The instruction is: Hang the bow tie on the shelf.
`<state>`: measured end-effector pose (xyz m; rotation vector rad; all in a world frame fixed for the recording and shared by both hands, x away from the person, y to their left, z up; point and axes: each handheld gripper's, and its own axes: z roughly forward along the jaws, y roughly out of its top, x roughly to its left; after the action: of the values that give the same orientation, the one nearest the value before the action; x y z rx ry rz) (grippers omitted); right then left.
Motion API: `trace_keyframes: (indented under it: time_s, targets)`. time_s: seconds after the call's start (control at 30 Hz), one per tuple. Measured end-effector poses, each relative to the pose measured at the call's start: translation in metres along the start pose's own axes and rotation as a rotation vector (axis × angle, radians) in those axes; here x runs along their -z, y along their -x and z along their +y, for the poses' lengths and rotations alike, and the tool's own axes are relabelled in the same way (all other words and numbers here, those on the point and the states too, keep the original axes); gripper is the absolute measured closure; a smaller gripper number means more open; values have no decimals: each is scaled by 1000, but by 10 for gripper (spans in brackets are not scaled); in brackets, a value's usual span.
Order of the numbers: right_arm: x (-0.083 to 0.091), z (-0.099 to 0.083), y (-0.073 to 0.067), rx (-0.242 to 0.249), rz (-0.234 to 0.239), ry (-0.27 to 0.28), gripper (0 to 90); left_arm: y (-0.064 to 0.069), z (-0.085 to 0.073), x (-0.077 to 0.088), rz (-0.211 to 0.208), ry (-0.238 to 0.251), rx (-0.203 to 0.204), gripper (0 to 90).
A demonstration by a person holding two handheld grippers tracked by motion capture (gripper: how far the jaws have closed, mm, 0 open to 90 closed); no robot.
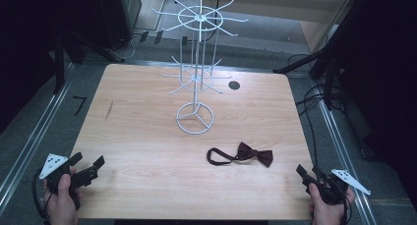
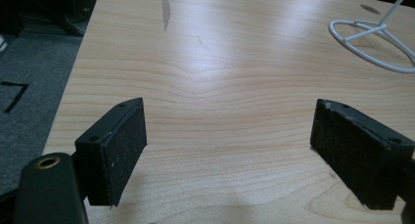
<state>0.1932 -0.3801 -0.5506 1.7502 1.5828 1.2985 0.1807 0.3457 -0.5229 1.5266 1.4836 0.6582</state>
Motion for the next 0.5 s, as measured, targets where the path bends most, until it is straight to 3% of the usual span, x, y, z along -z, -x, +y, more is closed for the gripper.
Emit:
trace_keyframes:
  time_s: [0.07,0.13,0.17,0.2,0.5]
  targets:
    - [0,2,-3,1,5,-5,272,0,0,0,0,0,0,144]
    - [0,6,-11,49,-7,-19,271,0,0,0,-1,0,-3,145]
    - [0,6,-11,49,-7,-19,271,0,0,0,-1,1,-3,145]
    - [-1,11,-21,75,0,-39,268,0,0,0,-1,-1,-3,145]
    - [-7,28,-46,168,20,-110,265,0,0,0,-2,0,-6,144]
